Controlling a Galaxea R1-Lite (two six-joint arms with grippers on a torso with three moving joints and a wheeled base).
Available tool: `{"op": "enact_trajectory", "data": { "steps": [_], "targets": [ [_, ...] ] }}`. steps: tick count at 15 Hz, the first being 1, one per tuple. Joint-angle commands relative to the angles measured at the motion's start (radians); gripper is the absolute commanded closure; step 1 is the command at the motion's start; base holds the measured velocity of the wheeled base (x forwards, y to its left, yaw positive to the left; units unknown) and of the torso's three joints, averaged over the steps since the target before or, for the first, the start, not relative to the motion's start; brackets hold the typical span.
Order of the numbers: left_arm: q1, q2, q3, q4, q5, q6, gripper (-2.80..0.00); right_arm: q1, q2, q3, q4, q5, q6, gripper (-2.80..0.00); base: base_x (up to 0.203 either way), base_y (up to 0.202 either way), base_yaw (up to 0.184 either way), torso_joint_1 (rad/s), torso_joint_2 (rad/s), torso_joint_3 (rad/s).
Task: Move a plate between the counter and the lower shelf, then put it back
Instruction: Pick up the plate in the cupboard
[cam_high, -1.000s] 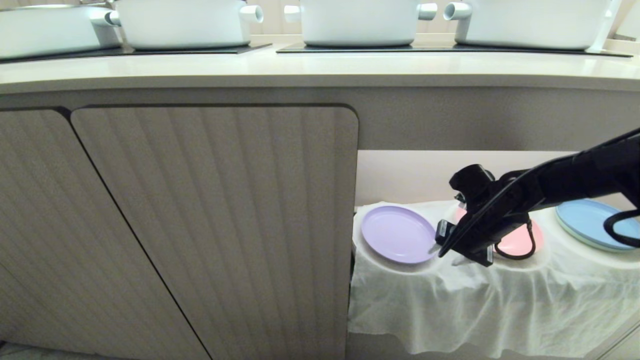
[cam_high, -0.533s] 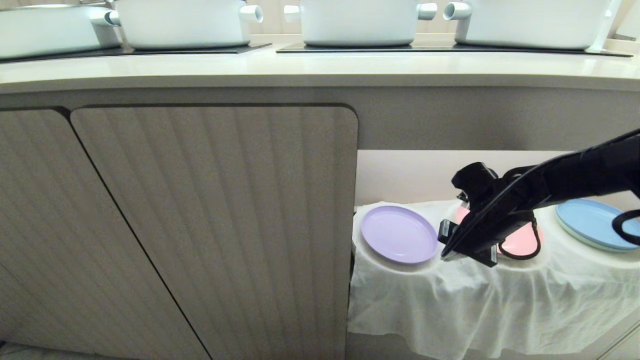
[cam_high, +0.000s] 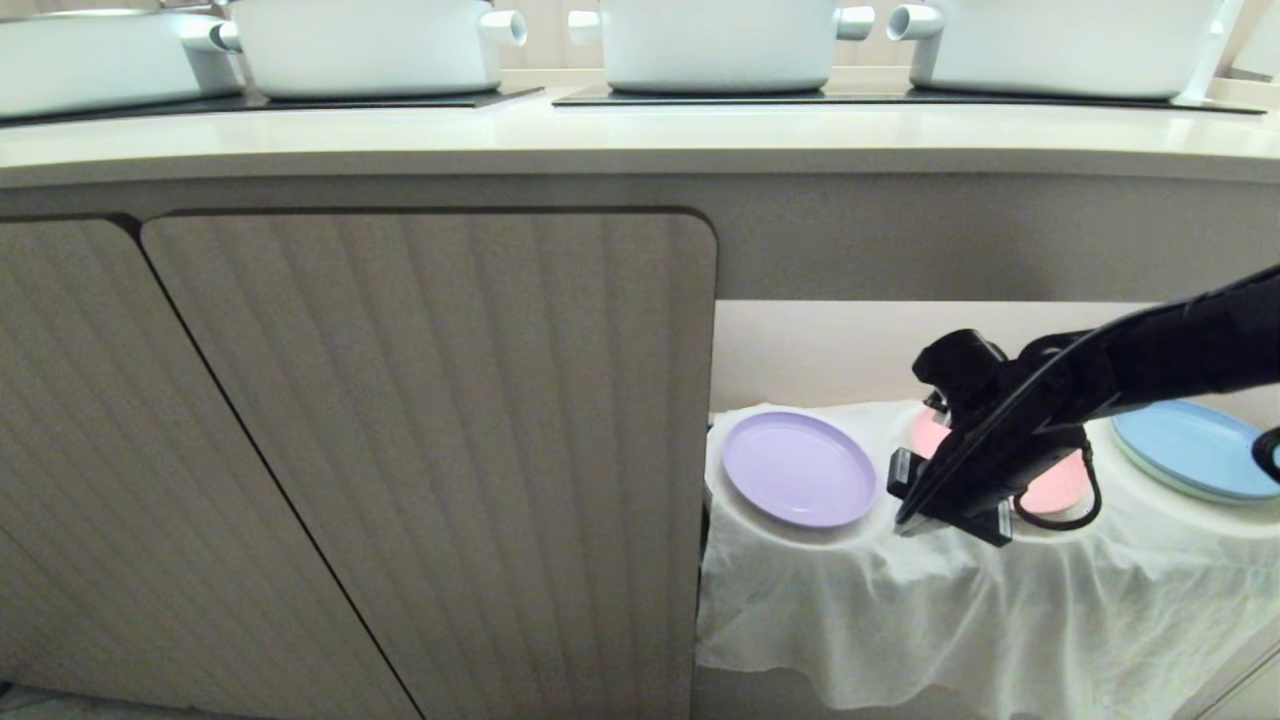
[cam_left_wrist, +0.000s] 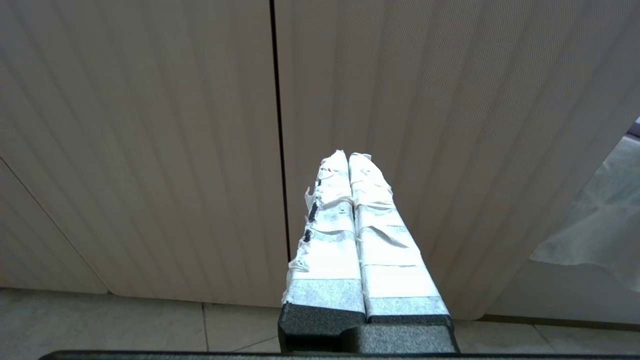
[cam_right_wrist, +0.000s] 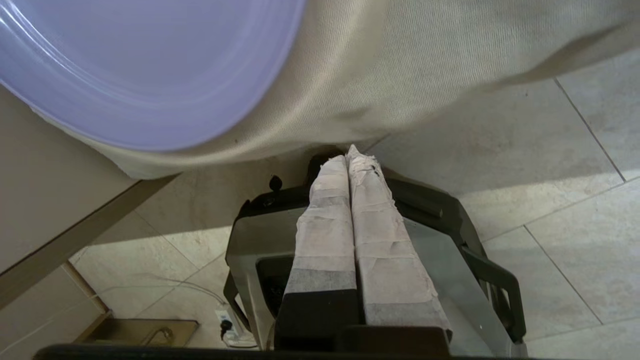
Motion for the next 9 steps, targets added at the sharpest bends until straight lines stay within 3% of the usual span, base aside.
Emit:
{"op": "enact_trajectory", "data": {
  "steps": [1,4,9],
  "targets": [
    [0.001,0.001,0.000,0.000,0.000,-0.001,0.00,0.002,-0.015,0.002,0.026,0.001,0.003,0.00,0.000,0.000,0.000,0.000,0.00,0.000],
    [0.000,0.001,0.000,0.000,0.000,-0.001,0.00,0.007,-0.038,0.010,0.062,0.001,0.001,0.00,0.000,0.000,0.000,0.000,0.00,0.000],
    [0.001,0.001,0.000,0.000,0.000,-0.001,0.00,0.023,-0.106,0.111,0.064,0.001,-0.074,0.00,0.000,0.000,0.000,0.000,0.00,0.000]
  ]
}}
